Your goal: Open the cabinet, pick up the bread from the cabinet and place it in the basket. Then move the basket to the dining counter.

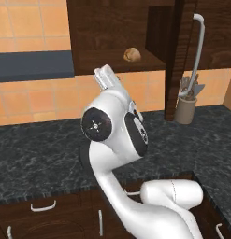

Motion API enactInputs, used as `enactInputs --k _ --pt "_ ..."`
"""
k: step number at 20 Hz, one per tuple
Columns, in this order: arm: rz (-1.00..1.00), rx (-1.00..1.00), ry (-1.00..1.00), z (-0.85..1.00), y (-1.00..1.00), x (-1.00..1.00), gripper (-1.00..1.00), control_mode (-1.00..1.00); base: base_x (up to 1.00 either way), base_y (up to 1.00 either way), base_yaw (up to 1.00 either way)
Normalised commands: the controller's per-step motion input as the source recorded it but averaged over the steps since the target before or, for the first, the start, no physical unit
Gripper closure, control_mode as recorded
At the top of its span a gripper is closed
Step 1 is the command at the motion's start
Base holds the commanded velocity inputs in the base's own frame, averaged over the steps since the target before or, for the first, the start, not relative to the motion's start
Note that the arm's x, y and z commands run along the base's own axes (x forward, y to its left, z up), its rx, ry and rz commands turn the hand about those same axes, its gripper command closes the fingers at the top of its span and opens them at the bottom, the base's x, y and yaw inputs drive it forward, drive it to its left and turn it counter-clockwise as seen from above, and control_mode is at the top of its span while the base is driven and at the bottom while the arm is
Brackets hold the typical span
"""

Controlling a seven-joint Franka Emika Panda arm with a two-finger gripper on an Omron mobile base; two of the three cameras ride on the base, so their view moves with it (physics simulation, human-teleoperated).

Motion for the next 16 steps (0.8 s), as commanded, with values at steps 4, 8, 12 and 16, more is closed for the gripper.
enactInputs --k 4,8,12,16 --pt "-0.50 0.33 -0.06 0.08 -0.12 0.56 -1.00 -1.00 0.00 0.00 0.00" --pt "-0.52 0.16 -0.24 -0.02 -0.01 0.48 -1.00 -1.00 0.00 0.00 0.00" --pt "-0.31 0.15 -0.33 -0.39 -0.23 0.40 -1.00 -1.00 0.00 0.00 0.00" --pt "-0.28 0.14 -0.25 -0.48 -0.56 0.45 -1.00 -1.00 0.00 0.00 0.00"
